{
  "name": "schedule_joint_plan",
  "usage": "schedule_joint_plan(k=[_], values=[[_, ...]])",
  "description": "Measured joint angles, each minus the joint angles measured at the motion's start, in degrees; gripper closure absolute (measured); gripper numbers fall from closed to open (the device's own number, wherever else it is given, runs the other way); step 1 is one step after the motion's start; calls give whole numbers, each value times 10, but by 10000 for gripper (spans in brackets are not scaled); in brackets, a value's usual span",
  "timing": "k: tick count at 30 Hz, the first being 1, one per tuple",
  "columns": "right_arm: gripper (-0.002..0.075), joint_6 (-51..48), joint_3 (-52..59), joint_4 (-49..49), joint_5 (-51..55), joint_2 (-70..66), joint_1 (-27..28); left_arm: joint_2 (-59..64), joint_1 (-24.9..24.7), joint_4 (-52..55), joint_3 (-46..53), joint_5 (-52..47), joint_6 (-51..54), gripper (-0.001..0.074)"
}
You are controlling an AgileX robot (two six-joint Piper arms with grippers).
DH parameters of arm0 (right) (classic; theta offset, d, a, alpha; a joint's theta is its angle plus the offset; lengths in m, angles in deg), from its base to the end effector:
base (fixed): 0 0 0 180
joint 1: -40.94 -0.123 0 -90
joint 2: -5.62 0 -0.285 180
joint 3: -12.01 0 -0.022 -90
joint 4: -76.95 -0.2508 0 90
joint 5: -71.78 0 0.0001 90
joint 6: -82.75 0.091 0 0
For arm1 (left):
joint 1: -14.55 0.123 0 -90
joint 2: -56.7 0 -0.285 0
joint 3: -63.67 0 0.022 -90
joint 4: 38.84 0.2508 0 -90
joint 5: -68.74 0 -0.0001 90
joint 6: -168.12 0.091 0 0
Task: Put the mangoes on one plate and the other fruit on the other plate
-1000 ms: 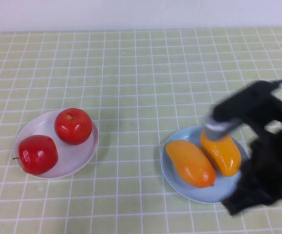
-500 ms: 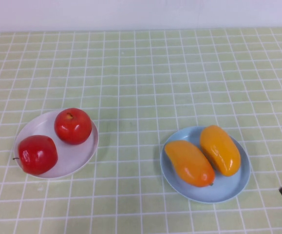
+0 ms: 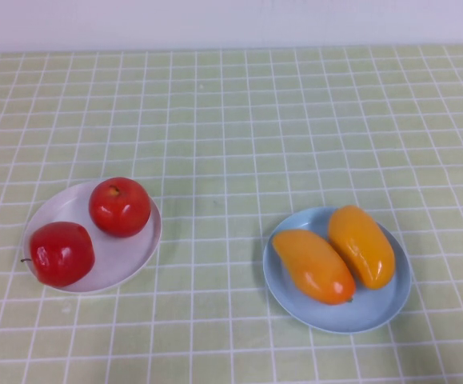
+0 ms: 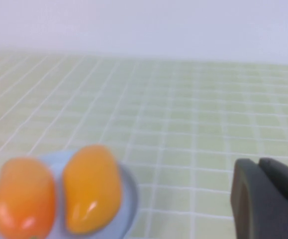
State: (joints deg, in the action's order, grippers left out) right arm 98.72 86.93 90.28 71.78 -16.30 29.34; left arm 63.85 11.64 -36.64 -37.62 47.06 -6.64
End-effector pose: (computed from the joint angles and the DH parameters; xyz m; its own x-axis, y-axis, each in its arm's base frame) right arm 0.0760 0.0156 0.2104 -0.1258 0.0212 -0.9918 -0.1955 0.9796 0.0457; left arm 0.0525 -0.0014 0.1710 -0.2936 0.1419 -0.9453 0.0751 0.9893 0.1251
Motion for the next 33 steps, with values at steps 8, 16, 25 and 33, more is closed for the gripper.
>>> schedule_joint_plan(k=[8,16,25,33], values=[[741,16,37,-4,36,142,31,0,0,0,0,0,0,731],[741,17,38,-5,58,146,47,0,0,0,0,0,0,731],[741,-121,38,-89,96,146,48,-1,0,0,0,0,0,731],[742,-210,38,-168,192,148,48,-1,0,0,0,0,0,731]])
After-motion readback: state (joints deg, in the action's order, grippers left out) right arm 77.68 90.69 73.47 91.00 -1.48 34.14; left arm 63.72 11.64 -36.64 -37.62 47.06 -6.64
